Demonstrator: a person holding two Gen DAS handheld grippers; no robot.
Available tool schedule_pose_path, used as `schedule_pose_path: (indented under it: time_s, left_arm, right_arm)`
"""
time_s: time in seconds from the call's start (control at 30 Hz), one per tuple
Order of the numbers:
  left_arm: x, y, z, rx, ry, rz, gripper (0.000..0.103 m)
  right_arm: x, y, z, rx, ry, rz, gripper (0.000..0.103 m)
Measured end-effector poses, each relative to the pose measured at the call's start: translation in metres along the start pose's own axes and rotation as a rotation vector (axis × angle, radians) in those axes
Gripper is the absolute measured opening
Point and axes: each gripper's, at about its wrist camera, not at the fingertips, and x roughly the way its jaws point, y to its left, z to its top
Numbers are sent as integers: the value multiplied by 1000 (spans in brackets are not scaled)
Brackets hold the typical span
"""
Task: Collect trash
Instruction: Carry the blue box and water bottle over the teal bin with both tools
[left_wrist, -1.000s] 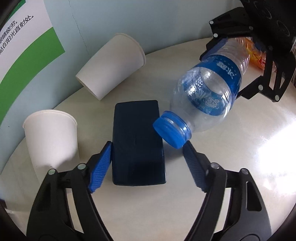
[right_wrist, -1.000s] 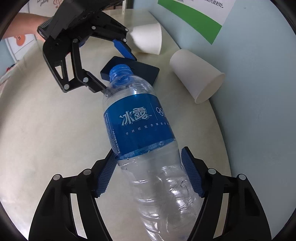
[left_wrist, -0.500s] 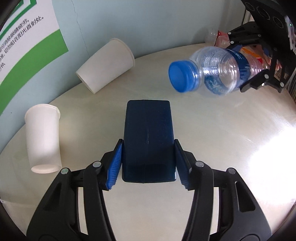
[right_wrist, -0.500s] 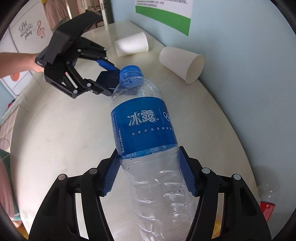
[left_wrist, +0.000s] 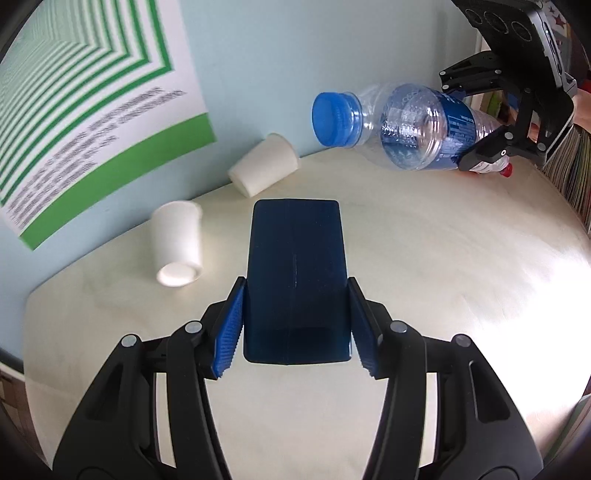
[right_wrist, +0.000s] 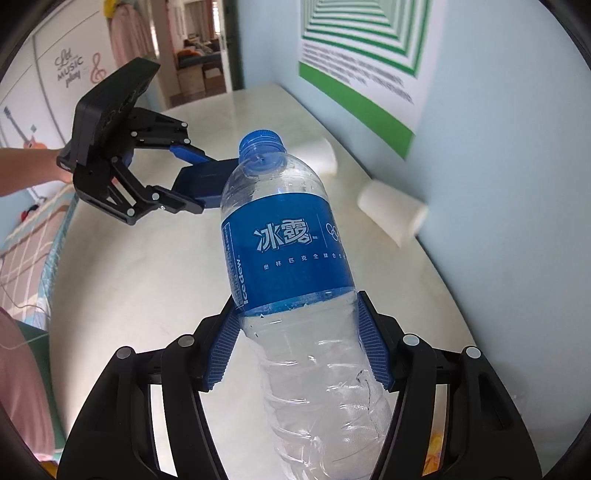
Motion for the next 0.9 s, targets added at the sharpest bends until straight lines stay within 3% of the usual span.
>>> schedule_pose_path:
  time_s: [0.13, 0.33, 0.6, 0.9]
  left_arm:
    - [-48, 18, -35, -49, -19, 76, 50]
    - [-134, 43, -120, -180, -29, 200, 50]
    - [-244, 59, -287, -457, 61, 412, 50]
    - [-355, 22, -459, -775, 200, 623, 50]
  right_arm:
    - [0, 45, 34, -93, -6, 27, 62]
    - [20, 129, 94, -246, -13, 117, 62]
    - [65, 291, 167, -512, -9, 317, 62]
    - [114, 481, 212, -740, 32, 552, 62]
